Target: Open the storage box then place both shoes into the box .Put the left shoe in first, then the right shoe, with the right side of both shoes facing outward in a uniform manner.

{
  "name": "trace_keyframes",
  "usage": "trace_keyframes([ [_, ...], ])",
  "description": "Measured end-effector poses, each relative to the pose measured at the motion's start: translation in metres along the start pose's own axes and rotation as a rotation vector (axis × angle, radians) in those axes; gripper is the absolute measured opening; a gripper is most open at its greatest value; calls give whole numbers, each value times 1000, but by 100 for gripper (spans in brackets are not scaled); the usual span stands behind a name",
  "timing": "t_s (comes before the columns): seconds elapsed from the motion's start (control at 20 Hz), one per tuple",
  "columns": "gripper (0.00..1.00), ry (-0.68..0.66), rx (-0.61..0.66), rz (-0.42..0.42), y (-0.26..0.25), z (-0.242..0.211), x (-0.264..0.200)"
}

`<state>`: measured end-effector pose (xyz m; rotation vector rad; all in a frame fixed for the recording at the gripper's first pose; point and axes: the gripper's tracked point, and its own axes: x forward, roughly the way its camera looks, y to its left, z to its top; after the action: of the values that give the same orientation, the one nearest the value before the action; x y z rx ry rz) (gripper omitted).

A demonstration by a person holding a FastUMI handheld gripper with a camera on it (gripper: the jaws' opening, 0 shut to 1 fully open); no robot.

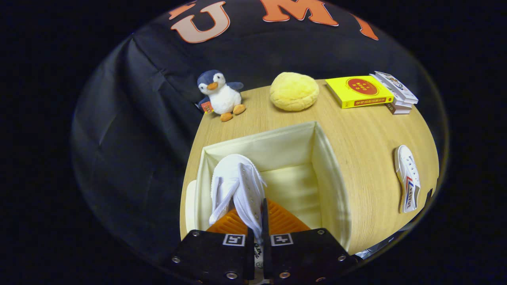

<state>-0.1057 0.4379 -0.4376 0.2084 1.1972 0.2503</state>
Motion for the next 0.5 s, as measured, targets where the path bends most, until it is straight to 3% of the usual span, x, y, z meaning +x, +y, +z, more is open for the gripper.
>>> trace_keyframes([
  [0.05,15,27,16,49,14,-6,2],
  [0.1,31,18,31,100,23,-2,-3],
  [0.15,37,-9,30,126,25,7,-9],
  [0.35,57,-93,-26,147,-2,31,-45],
  [0.5,76,-163,-58,107,-51,45,-68],
])
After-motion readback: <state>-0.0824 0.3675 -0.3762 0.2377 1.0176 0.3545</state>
